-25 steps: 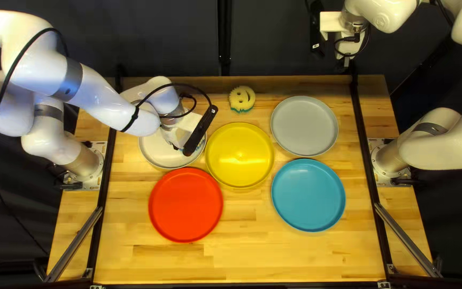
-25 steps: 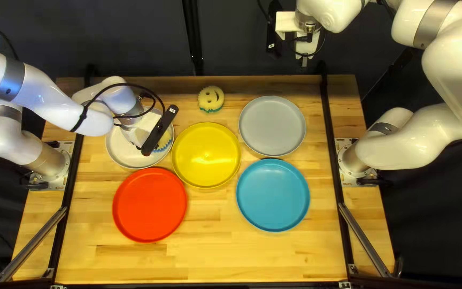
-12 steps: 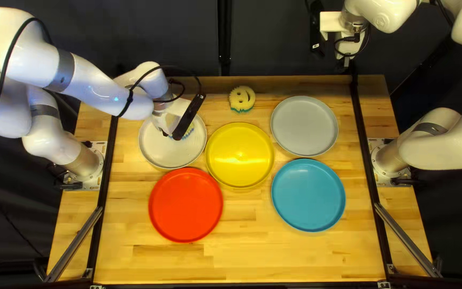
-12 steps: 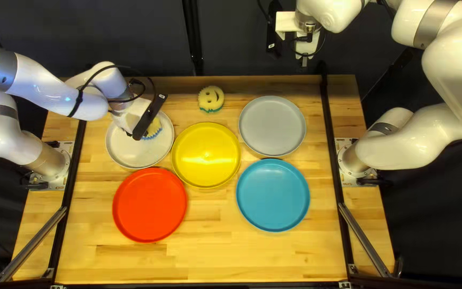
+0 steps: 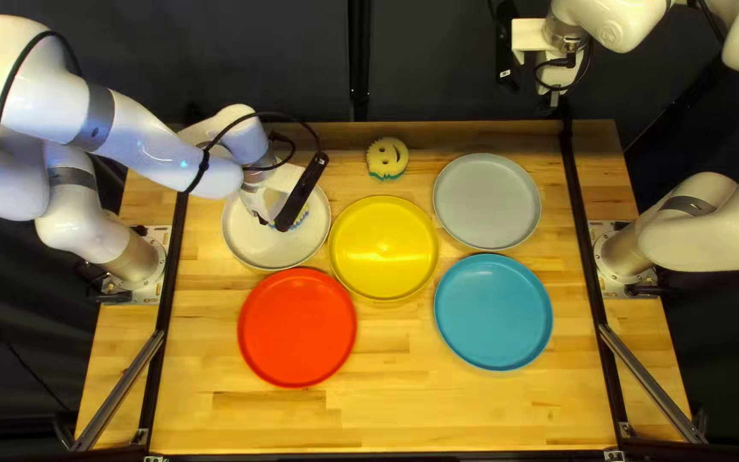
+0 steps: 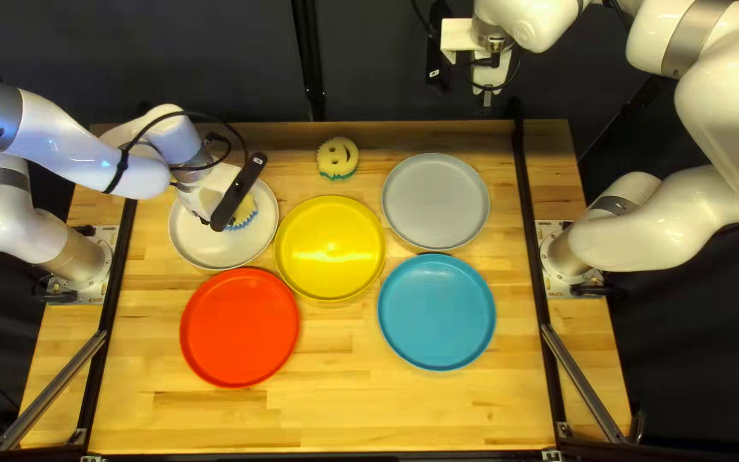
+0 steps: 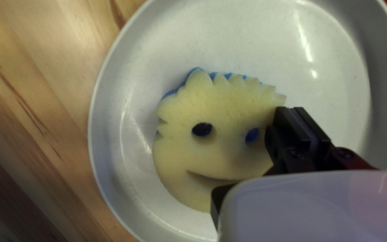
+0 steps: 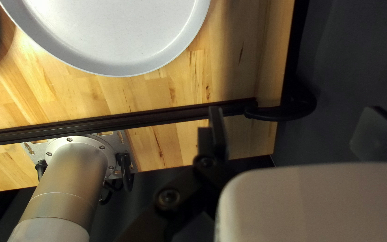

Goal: Pick up sponge and scrub the plate

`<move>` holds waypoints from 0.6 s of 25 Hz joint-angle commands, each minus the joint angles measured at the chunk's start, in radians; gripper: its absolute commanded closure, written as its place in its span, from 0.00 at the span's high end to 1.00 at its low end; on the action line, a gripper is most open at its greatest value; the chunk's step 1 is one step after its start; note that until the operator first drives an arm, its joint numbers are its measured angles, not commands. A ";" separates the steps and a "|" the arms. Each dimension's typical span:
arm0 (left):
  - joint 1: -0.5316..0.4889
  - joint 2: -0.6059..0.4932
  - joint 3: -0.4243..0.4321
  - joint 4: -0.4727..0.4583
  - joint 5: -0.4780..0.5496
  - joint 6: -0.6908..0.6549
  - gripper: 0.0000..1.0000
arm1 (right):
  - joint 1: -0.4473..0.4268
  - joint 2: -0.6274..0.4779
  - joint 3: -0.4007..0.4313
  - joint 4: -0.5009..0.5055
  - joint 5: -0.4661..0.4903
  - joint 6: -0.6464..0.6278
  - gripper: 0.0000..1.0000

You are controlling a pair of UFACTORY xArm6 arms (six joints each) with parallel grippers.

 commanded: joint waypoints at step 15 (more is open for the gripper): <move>0.193 -0.138 0.149 0.015 0.069 0.132 0.00 | 0.000 0.000 0.000 0.000 0.000 0.000 1.00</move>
